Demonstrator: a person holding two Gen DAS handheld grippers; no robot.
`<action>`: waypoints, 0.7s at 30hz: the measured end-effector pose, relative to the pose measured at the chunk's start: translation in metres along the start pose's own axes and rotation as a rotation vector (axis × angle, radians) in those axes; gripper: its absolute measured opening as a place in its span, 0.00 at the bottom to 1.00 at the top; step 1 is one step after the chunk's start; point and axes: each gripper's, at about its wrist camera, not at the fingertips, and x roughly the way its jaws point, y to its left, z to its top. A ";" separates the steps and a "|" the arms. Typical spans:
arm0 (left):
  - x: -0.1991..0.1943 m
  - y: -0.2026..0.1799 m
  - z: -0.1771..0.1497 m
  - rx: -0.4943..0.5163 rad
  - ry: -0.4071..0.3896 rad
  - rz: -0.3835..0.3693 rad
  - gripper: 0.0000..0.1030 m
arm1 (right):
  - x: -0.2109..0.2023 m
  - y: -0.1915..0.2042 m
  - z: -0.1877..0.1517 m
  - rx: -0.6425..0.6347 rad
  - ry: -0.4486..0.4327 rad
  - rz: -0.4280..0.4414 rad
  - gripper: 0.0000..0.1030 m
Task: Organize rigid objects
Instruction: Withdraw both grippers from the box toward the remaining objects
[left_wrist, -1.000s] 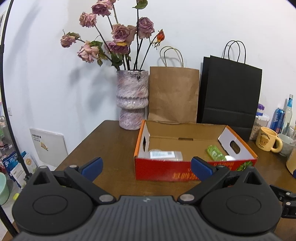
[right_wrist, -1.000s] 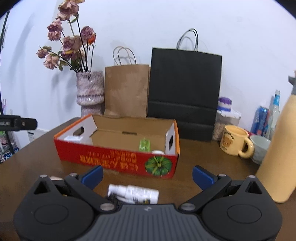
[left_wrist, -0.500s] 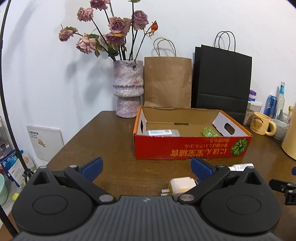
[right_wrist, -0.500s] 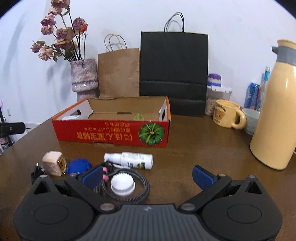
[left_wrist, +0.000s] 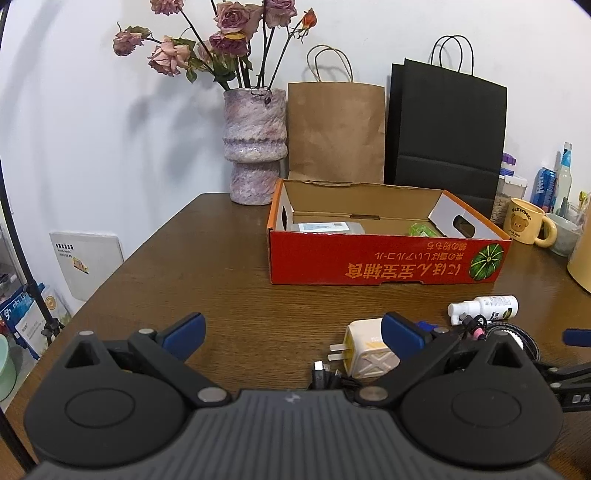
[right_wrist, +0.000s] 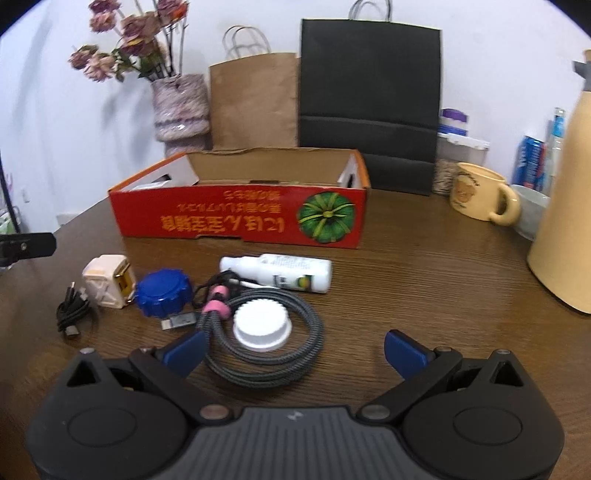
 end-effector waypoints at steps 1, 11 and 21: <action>0.000 0.001 0.000 -0.002 -0.002 0.000 1.00 | 0.004 0.002 0.001 -0.005 0.007 0.005 1.00; 0.004 0.005 0.000 -0.020 0.017 0.003 1.00 | 0.041 0.009 0.008 -0.032 0.077 0.023 1.00; 0.004 0.006 -0.001 -0.027 0.018 0.004 1.00 | 0.039 0.013 0.009 -0.046 0.039 0.045 0.87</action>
